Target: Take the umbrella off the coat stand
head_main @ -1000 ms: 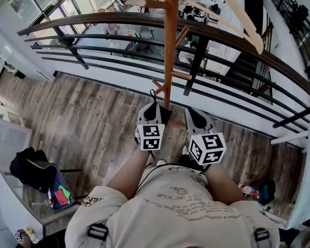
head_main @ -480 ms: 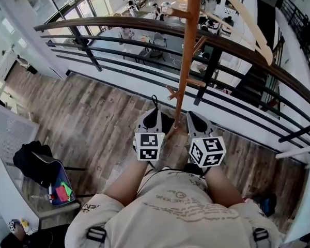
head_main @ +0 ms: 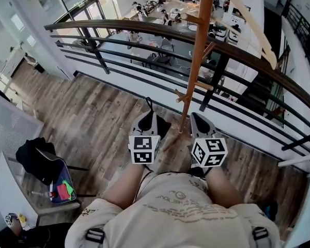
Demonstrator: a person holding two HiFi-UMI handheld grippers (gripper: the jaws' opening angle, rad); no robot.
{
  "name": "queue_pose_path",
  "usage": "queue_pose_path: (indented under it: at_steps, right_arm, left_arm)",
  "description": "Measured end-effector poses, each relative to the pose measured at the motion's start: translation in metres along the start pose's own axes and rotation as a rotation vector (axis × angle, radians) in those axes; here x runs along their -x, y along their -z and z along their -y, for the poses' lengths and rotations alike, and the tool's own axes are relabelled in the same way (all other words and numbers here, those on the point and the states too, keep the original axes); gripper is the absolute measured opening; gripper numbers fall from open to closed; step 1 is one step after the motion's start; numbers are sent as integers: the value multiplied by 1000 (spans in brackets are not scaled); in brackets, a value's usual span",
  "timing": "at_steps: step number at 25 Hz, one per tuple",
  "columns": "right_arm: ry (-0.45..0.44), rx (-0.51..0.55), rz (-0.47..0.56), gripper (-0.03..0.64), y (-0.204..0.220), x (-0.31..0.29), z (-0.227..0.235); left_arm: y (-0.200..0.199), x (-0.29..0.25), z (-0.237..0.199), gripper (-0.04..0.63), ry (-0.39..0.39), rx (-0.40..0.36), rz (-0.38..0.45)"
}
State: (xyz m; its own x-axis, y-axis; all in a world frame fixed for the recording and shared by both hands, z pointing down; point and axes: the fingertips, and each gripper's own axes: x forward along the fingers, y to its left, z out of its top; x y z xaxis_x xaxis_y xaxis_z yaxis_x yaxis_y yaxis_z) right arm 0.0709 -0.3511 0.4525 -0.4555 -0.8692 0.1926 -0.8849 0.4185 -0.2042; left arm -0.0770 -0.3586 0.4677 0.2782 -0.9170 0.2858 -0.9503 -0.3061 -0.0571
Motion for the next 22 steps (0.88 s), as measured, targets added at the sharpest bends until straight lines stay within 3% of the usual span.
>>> queue_pose_path:
  at_steps: [9, 22]
  right_arm:
    - [-9, 14, -2, 3, 2, -2, -7]
    - [-16, 10, -17, 3, 7, -3, -7]
  left_arm:
    - [8, 8, -15, 9, -29, 31, -9]
    - [1, 6, -8, 9, -1, 32, 12]
